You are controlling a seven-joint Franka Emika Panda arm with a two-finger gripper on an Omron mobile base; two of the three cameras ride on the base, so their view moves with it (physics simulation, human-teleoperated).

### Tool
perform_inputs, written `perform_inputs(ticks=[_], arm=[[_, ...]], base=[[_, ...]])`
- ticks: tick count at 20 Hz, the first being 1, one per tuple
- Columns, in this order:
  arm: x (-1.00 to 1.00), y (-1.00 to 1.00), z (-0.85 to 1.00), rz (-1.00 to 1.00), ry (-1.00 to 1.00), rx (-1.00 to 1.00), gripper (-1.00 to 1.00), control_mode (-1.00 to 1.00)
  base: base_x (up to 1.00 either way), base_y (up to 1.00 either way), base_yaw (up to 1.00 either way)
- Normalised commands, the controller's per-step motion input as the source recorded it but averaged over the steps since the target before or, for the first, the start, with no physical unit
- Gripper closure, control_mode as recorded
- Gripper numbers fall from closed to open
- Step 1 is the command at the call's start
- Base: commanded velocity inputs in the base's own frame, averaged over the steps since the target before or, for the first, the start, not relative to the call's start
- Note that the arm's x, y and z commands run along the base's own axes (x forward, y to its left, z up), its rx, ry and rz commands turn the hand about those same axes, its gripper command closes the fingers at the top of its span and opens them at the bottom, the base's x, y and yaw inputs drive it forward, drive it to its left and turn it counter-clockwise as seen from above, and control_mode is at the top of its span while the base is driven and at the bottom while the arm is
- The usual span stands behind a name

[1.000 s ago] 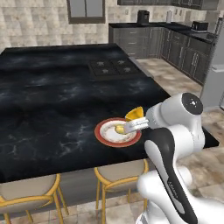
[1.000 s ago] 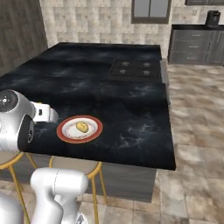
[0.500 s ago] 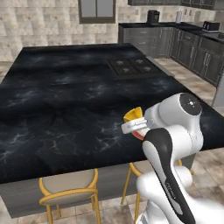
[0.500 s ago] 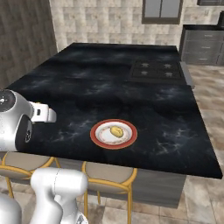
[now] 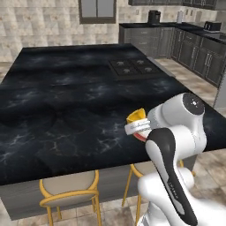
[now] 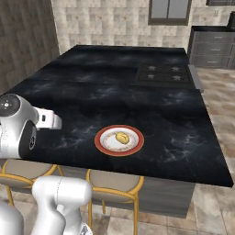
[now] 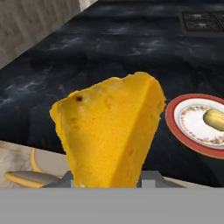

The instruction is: Take the cheese, fish, and potato from the fridge and place them on the plate on the dining counter to create an appetizer plate.

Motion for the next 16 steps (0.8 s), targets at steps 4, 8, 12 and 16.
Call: perform_inputs(ticks=[4,8,12,16], arm=[[0.03,-0.64,-0.07,0.00,0.00,0.00,1.00,-1.00],[0.03,-0.73,-0.01,0.00,0.00,0.00,1.00,-1.00],[0.07,-0.48,0.00,-0.01,0.03,0.00,1.00,-1.00],[0.28,-0.07,-0.09,-0.05,0.12,0.00,1.00,-1.00]], base=[[0.00,0.00,0.00],[0.00,0.00,0.00],[0.00,0.00,0.00],[0.00,0.00,0.00]])
